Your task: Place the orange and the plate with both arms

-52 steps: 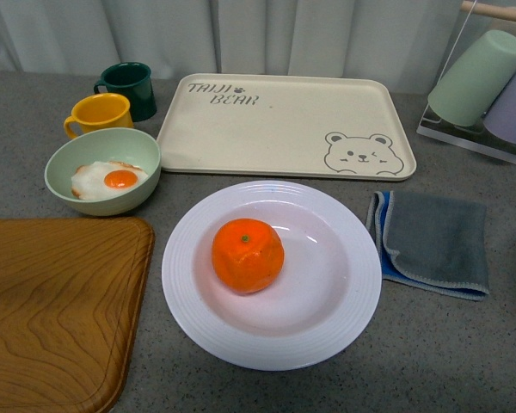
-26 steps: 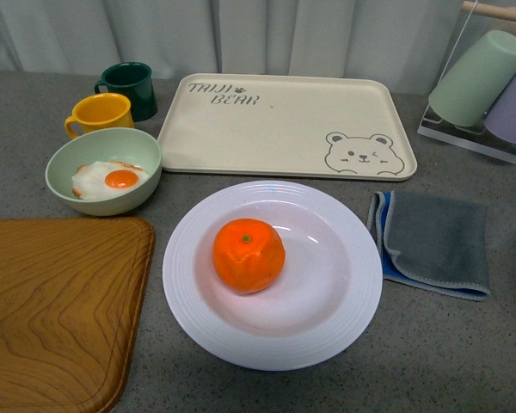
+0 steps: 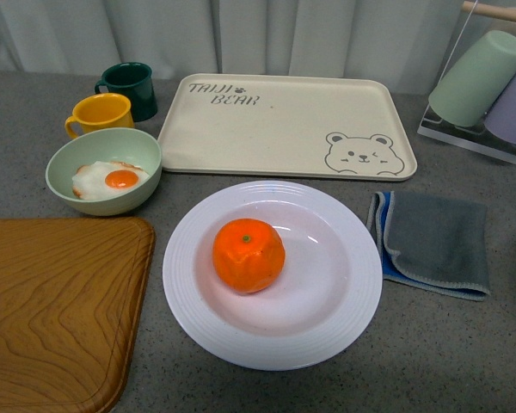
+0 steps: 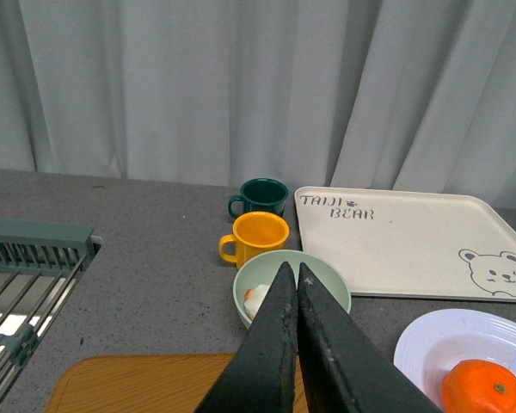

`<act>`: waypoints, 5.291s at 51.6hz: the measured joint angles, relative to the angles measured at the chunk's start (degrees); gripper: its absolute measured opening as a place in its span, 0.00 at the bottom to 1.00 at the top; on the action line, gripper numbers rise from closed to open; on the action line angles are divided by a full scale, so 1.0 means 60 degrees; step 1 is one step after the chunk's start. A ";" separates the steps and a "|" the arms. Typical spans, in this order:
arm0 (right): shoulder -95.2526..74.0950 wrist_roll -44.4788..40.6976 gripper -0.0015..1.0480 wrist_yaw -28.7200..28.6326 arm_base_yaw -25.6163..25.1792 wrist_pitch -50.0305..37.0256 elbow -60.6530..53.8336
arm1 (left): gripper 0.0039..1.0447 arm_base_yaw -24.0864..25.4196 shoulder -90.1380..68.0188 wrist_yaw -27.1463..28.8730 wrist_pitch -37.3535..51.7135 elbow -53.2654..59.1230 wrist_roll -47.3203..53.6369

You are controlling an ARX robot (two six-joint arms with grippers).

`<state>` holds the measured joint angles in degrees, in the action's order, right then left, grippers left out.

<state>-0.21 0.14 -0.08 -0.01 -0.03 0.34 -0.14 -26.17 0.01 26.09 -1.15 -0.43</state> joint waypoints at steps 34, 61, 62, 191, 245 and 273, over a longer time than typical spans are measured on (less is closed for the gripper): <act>0.0000 0.0000 0.91 0.0000 0.0000 0.0000 0.0000 | 0.03 0.0000 0.2266 0.0000 -0.2211 0.0004 0.0000; 0.0000 0.0000 0.91 -0.0004 0.0000 0.0000 0.0000 | 0.03 0.0000 0.4309 -0.0004 -0.4324 0.0000 0.0000; -0.0029 -0.0164 0.91 -0.0109 -0.0022 0.0044 0.0004 | 0.06 0.0000 0.4309 -0.0004 -0.4324 0.0000 -0.0004; -1.8648 0.9355 0.04 -0.4269 0.2983 -0.1880 0.7348 | 0.94 0.0000 0.4324 0.0000 -0.4328 0.0000 0.0022; -2.2859 1.1183 0.04 -0.3763 0.2885 -0.2721 1.3927 | 0.94 0.0000 0.4324 -0.0004 -0.4328 0.0000 0.0025; -2.3511 0.9726 0.46 -0.3187 0.2801 -0.1435 1.5475 | 0.94 0.0000 0.4324 -0.0004 -0.4328 0.0000 0.0025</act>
<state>-141.27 58.50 -19.20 16.80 -8.64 93.19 -0.14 -0.23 -0.01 0.12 -1.15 -0.27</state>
